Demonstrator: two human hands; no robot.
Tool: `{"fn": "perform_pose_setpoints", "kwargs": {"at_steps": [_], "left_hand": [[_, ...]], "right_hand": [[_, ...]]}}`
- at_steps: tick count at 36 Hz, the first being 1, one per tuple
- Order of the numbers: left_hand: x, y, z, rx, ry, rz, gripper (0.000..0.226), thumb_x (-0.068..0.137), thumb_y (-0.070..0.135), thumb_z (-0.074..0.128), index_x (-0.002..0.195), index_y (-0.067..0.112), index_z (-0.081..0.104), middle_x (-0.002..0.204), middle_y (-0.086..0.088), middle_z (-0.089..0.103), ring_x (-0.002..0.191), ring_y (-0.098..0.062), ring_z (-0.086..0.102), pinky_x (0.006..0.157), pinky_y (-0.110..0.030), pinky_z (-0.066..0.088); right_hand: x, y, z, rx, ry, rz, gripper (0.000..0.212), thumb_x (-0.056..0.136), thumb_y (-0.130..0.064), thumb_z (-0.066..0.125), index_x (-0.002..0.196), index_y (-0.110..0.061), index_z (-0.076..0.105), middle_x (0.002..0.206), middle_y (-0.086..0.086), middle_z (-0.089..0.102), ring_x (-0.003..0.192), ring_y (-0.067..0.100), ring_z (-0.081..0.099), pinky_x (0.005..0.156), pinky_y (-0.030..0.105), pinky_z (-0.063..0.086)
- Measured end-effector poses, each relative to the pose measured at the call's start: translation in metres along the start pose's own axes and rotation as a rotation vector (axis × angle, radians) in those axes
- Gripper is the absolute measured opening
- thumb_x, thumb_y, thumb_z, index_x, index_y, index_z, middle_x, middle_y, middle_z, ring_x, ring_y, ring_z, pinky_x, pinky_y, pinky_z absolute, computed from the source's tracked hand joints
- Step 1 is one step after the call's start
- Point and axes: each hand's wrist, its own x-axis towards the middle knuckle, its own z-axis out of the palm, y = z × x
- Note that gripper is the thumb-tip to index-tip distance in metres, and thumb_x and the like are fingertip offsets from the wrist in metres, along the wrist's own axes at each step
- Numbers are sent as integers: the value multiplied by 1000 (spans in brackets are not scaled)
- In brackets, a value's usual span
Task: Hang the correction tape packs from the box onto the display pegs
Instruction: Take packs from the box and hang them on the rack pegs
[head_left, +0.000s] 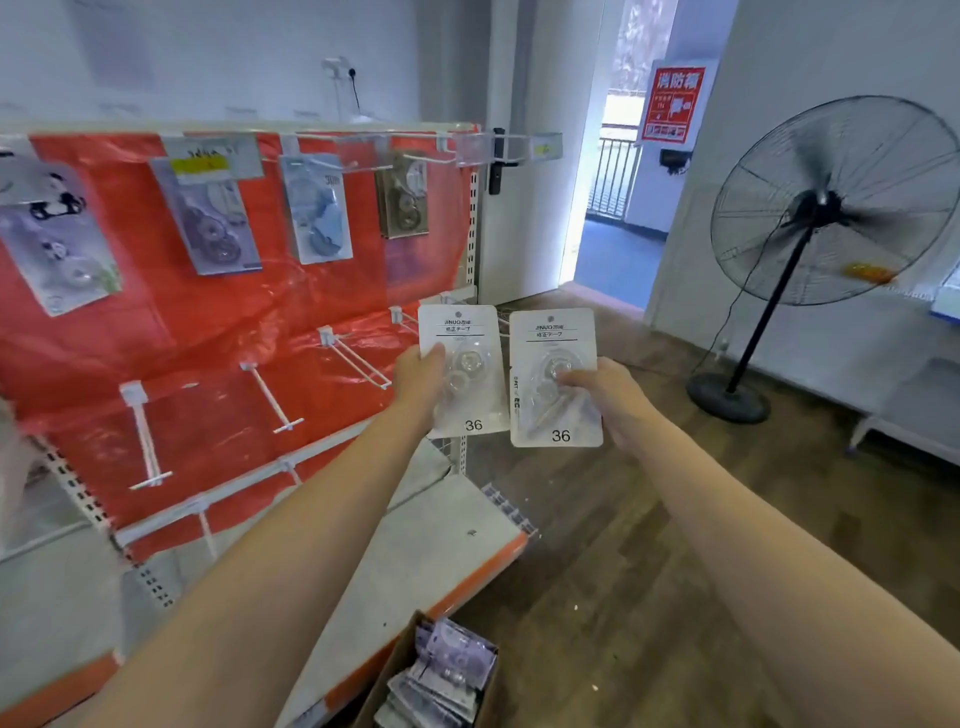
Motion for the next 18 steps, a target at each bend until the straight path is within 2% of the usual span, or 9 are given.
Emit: {"fn": "perform_pose_setpoints", "kwargs": {"at_steps": [3,6,7,9,10,12,14,16,18], "left_hand": [[28,0,26,2,-38,12,19,95,5,45,103,9,61,91,-1,61,87,-19,53,58,-21,38],[55,2,49,21,-66,14,22,91,2,44,79,13,58,78,3,58,77,-18,52,61,-25,39],[65,4,57,34,-80,13,24,91,3,44,75,16,56,78,3,58,76,-18,52,63,-26,39],[81,10,69,49,-100,13,24,91,4,43,72,16,52,76,2,55,72,-15,48,61,-26,37],[89,12,75,47,-106,17,23,92,3,43,73,14,52,76,2,55,70,-14,46,59,-25,35],[103,19,83,5,-124,15,18,92,0,43,85,9,58,80,1,59,70,-11,50,57,-23,37],[115,23,88,-61,-136,12,22,91,-3,46,102,5,63,89,-3,63,75,-15,57,61,-22,45],[128,28,93,-87,-141,7,23,93,-1,49,111,2,63,98,-7,64,83,-20,60,70,-26,50],[140,31,96,-110,-133,-18,21,95,4,51,113,2,63,104,-8,65,93,-24,62,85,-35,51]], "right_hand": [[27,-13,-6,15,-26,-10,38,81,-8,66,118,-1,60,110,18,68,98,34,67,92,49,53],[59,-26,-9,1,-48,-25,61,63,-21,70,120,-3,58,111,16,68,99,33,67,92,51,52],[71,-31,-11,-4,-51,-26,61,63,-20,70,120,-3,57,111,15,68,99,33,67,92,50,53],[94,-36,-13,-23,-48,-41,45,73,-15,70,115,-6,59,108,14,69,96,31,67,90,46,54],[106,-39,-13,-30,-43,-50,43,73,-16,70,114,-7,59,107,13,69,94,30,68,88,46,55],[128,-41,-13,-51,-33,-39,61,65,-25,70,121,-7,56,108,14,68,94,30,69,87,48,55],[147,-43,-11,-47,-61,-46,55,70,-23,69,121,-4,58,108,15,69,94,31,69,86,47,56],[160,-46,-7,-28,-81,-52,41,82,-15,66,120,-1,58,108,16,69,93,31,69,76,40,58],[174,-47,-5,-3,-89,-55,43,86,-15,66,124,1,53,114,17,66,92,29,68,59,29,55]]}}
